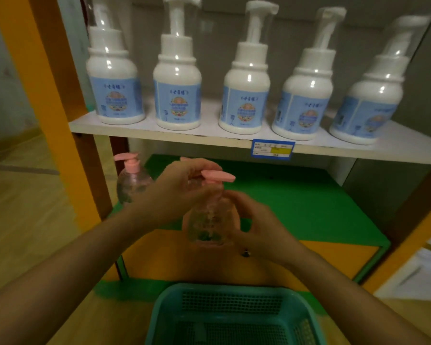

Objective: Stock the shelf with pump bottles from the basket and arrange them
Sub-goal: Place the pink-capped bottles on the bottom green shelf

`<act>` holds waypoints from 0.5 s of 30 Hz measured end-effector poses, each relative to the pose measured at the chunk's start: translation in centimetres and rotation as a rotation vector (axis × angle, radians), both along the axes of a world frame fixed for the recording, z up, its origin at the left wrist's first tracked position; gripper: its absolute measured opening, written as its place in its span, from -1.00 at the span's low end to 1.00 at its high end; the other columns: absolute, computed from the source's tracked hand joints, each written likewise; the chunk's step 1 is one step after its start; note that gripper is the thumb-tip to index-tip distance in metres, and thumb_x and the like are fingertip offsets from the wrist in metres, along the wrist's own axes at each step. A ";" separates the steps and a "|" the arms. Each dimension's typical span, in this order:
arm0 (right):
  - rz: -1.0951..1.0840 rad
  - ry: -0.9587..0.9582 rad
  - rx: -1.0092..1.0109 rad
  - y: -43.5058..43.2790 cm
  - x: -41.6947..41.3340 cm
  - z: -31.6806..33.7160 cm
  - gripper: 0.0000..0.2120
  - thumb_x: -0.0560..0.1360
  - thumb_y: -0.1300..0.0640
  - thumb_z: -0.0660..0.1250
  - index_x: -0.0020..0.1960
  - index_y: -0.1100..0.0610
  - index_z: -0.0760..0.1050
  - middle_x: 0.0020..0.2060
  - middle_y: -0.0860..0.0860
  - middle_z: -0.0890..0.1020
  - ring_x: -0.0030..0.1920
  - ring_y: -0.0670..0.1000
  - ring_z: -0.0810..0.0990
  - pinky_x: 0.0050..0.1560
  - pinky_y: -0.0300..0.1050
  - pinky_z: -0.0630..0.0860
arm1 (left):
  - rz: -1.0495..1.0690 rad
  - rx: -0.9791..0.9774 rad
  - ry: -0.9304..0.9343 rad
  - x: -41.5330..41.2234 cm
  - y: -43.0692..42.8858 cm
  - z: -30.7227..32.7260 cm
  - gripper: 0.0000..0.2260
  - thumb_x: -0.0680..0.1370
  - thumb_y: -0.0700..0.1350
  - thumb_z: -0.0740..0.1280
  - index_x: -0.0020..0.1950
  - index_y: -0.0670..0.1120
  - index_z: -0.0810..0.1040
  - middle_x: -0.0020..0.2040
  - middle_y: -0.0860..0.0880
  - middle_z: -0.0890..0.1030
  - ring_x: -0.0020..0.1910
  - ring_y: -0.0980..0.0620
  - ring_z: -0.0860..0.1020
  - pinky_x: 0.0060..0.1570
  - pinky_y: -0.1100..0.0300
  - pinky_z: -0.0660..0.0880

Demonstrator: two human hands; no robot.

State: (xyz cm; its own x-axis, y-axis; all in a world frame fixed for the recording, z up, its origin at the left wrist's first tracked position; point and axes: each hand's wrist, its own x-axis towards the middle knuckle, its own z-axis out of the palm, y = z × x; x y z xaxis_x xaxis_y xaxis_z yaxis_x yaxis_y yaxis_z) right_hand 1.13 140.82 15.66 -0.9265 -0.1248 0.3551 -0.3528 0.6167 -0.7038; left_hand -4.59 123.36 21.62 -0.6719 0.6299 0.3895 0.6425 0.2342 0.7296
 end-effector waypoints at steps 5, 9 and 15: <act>-0.081 -0.095 -0.067 3.5 0.0 0.1 -0.49 0.35 0.21 0.46 0.23 -0.05 0.40 0.02 -0.16 0.57 0.03 0.01 0.61 0.00 0.12 0.60 | -0.021 0.087 -0.169 -0.2 3.5 -0.4 -0.65 0.46 -0.21 0.32 0.24 -0.07 0.44 0.01 0.17 0.55 -0.09 0.39 0.54 -0.21 0.54 0.48; -0.130 -0.142 -0.152 5.4 -1.0 -0.2 -0.48 0.33 0.20 0.47 0.24 0.00 0.38 0.05 -0.17 0.53 0.11 -0.02 0.56 0.10 -0.04 0.58 | 0.009 0.083 -0.444 -0.6 4.3 -3.2 -0.61 0.52 -0.24 0.23 0.34 -0.03 0.33 0.31 0.05 0.45 0.11 0.29 0.43 -0.03 0.42 0.45; -0.164 -0.195 -0.146 6.3 -3.7 -1.3 -0.47 0.38 0.22 0.42 0.30 0.07 0.34 0.14 -0.09 0.48 0.16 -0.06 0.46 0.06 -0.17 0.53 | 0.122 0.008 -0.454 -0.9 6.6 -7.4 -0.58 0.56 -0.28 0.11 0.30 0.16 0.35 0.25 0.10 0.48 0.12 0.37 0.46 -0.10 0.60 0.35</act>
